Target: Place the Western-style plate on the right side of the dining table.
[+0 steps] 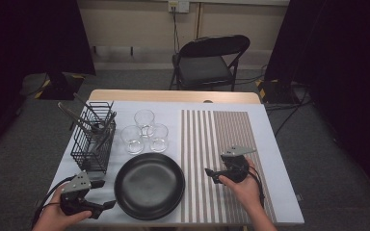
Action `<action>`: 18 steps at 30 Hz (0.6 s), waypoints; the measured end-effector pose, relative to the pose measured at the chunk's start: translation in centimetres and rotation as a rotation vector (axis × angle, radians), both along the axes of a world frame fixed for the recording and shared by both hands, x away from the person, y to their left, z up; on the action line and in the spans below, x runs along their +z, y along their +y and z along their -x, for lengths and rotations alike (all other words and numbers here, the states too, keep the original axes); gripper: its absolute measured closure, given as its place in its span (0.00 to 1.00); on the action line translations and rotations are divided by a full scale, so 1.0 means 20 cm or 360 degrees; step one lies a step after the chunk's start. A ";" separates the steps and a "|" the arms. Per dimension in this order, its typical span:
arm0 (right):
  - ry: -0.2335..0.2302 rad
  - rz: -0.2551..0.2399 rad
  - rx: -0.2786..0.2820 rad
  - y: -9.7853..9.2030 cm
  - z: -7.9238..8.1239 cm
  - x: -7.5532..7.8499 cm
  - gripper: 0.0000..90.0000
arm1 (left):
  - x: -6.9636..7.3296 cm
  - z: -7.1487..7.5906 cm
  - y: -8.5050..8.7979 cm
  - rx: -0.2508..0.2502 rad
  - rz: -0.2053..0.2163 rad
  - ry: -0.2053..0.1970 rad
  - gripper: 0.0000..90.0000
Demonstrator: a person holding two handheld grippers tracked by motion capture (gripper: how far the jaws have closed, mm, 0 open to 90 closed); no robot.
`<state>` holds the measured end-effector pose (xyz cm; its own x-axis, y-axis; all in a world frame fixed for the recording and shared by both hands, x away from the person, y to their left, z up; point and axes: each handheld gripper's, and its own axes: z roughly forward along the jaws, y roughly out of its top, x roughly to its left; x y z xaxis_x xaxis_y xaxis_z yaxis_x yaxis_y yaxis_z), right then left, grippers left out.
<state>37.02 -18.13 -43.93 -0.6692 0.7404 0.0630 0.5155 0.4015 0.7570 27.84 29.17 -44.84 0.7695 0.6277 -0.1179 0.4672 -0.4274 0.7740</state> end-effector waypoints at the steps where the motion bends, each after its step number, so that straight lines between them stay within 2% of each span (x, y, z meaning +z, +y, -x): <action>1: 0.0000 0.0000 0.0000 0.00 0.00 0.00 0.18 | 0.01 0.00 0.00 -0.0009 0.0008 -0.0008 0.18; 3: -0.0003 0.0002 -0.0003 0.00 -0.01 0.01 0.18 | 0.02 -0.01 -0.01 -0.0008 0.0014 -0.0017 0.18; 5: -0.0003 0.0009 -0.0004 0.00 -0.01 0.01 0.18 | 0.03 -0.01 -0.01 0.0021 0.0020 0.0010 0.18; 12: -0.0017 0.0013 0.0012 0.03 -0.02 0.03 0.18 | 0.03 -0.02 -0.03 -0.0014 -0.0001 0.0009 0.19; 15: -0.0022 0.0027 0.0025 0.05 -0.02 0.04 0.18 | 0.04 -0.03 -0.04 -0.0020 0.0016 0.0037 0.21; 17: -0.0023 0.0037 0.0030 0.05 -0.03 0.05 0.18 | 0.06 -0.03 -0.05 -0.0038 0.0009 0.0034 0.21; 18: -0.0027 0.0036 0.0035 0.06 -0.03 0.05 0.18 | 0.07 -0.04 -0.05 -0.0045 0.0026 0.0034 0.21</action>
<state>37.60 -16.94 -42.87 -0.6862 0.7266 0.0350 0.4937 0.4299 0.7559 28.57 28.13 -43.53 0.7842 0.6034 -0.1445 0.4714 -0.4280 0.7711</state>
